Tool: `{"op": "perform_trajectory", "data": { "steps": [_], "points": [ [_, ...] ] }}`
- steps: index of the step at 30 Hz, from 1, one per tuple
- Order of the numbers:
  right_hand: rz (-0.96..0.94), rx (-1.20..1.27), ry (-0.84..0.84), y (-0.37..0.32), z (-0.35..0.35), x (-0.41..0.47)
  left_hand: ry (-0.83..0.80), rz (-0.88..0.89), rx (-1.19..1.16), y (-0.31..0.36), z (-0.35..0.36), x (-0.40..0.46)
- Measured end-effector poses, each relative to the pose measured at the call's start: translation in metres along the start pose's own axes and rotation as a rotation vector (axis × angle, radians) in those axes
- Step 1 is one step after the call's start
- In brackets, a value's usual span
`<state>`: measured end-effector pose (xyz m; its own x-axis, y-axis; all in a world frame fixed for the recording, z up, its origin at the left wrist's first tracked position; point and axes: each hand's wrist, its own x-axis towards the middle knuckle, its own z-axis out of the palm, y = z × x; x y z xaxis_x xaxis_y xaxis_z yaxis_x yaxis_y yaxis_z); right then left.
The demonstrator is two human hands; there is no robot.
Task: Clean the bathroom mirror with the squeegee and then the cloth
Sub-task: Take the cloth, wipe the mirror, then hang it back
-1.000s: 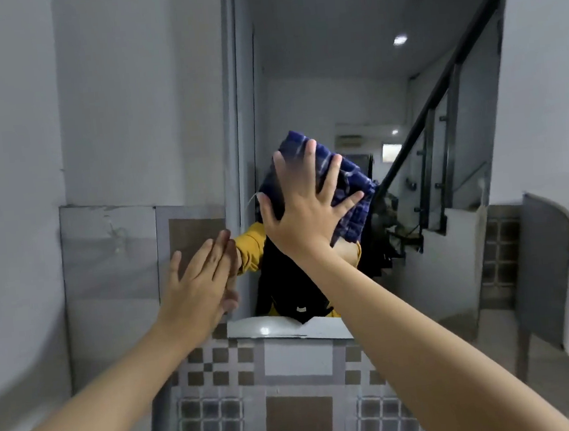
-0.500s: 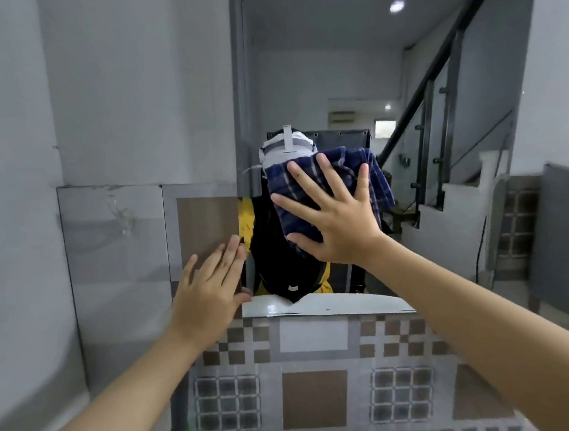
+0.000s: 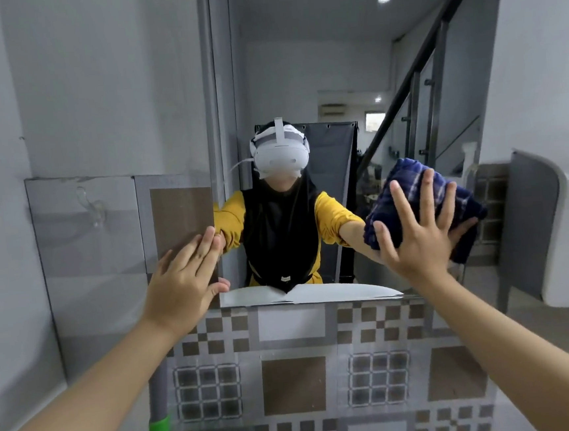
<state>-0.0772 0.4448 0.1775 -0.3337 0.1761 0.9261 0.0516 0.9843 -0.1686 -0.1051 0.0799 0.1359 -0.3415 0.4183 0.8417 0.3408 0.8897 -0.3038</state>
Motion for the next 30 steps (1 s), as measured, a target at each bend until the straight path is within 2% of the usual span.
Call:
{"op": "perform_trajectory", "data": {
  "steps": [3, 10, 15, 18, 24, 27, 30],
  "points": [
    [0.149, 0.092, 0.001, -0.041, 0.006, -0.014, -0.018, -0.003, -0.012, 0.000, 0.000, 0.001],
    [0.106, 0.205, 0.046, -0.160, 0.021, -0.024, -0.040, 0.037, -0.011, -0.003, -0.005, -0.005],
    [-0.269, 0.161, 0.006, -0.201, 0.028, -0.034, -0.048, 0.053, -0.027, -0.001, -0.005, -0.020],
    [-0.388, 0.142, -0.007, -0.194, 0.031, -0.040, -0.050, 0.009, -0.044, 0.000, 0.000, -0.026],
    [-0.789, 0.019, -0.017, -0.123, 0.030, -0.042, -0.096, -0.010, -0.019, -0.001, 0.005, -0.028],
    [-0.778, -0.022, 0.002, -0.085, 0.026, -0.036, -0.112, -0.012, -0.019, 0.000, 0.006, -0.028],
    [-0.640, -0.069, 0.000, -0.044, 0.020, -0.032, -0.118, -0.009, -0.005, 0.001, 0.005, -0.028]
  ]
}}
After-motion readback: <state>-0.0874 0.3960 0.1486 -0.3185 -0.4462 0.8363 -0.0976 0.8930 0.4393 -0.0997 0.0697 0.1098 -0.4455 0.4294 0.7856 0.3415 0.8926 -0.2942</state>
